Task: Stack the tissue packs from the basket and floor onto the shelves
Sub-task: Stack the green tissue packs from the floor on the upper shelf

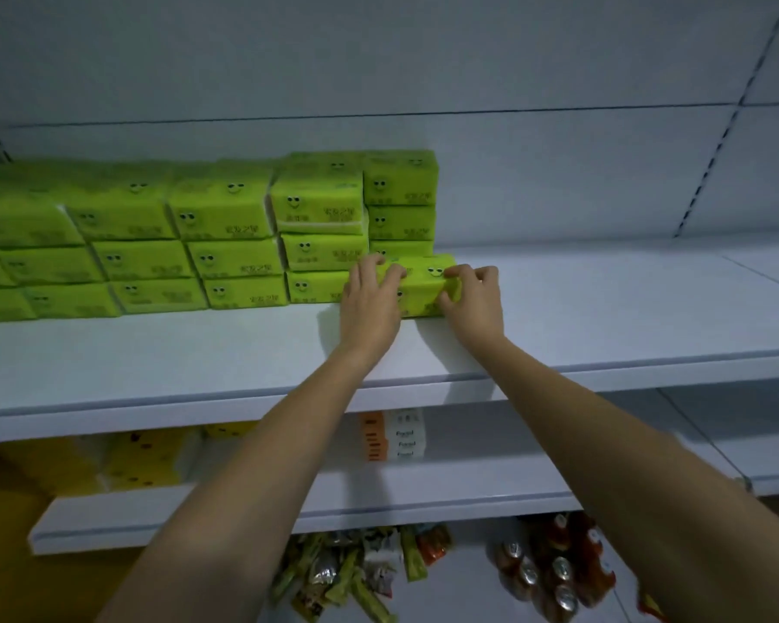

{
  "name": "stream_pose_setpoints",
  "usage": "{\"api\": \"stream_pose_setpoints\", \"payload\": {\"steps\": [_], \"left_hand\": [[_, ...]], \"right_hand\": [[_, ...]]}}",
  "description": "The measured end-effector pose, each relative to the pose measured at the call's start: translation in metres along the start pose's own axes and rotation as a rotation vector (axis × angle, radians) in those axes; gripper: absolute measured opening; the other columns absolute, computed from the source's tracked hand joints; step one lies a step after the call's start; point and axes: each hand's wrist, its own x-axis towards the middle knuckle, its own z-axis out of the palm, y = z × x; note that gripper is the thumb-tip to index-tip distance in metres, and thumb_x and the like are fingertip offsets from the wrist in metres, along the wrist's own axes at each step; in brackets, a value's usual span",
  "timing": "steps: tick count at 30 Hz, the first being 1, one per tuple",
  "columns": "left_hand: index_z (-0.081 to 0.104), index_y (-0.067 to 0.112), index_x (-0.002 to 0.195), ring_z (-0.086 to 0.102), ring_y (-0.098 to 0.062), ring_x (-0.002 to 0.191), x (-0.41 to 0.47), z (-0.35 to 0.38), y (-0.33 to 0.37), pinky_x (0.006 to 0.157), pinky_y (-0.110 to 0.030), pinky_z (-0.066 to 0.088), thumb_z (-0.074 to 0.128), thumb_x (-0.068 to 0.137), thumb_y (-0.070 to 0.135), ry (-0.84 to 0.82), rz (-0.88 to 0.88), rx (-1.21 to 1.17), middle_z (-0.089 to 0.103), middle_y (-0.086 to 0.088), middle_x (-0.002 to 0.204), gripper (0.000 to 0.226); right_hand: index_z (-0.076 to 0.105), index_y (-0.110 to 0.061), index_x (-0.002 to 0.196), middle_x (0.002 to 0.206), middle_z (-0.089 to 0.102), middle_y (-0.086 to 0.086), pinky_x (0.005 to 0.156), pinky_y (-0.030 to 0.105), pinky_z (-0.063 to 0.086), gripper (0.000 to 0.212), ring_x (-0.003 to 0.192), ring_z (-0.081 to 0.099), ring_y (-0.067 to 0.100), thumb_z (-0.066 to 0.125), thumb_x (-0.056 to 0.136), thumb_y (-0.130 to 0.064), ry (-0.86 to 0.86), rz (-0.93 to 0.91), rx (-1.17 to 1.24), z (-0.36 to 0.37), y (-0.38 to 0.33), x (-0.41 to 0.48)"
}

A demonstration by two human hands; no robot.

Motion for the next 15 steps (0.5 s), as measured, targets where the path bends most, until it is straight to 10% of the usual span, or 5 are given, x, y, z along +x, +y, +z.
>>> {"api": "stream_pose_setpoints", "payload": {"steps": [5,8,15], "left_hand": [[0.069,0.014,0.073,0.055,-0.024,0.081,0.015,0.008,-0.016,0.056,-0.023,0.045,0.033,0.066,0.009,-0.098,0.265,0.27,0.066,-0.005,0.088,0.037],[0.071,0.012,0.078,0.065,-0.026,0.078,0.014,0.012,-0.022,0.056,-0.024,0.048,0.054,0.06,0.013,-0.27,0.237,0.292,0.068,-0.007,0.096,0.024],[0.039,0.006,0.136,0.026,-0.028,0.136,0.015,0.016,-0.014,0.103,-0.041,0.03,0.045,0.092,0.025,-0.329,0.077,0.225,0.022,-0.011,0.152,0.048]], "right_hand": [[0.048,-0.006,0.126,0.124,0.039,0.016,0.075,0.028,0.036,0.039,0.097,0.054,0.033,0.05,0.088,-0.009,-0.035,0.044,-0.004,0.017,-0.005,0.02],[0.041,-0.006,0.135,0.127,0.037,0.017,0.085,0.027,0.036,0.047,0.108,0.05,0.032,0.05,0.088,-0.01,-0.103,0.023,-0.021,0.025,-0.005,0.027],[0.034,-0.01,0.142,0.135,0.037,0.019,0.102,0.029,0.028,0.055,0.127,0.037,0.031,0.053,0.09,-0.013,-0.218,0.002,-0.071,0.019,-0.004,0.031]]}}
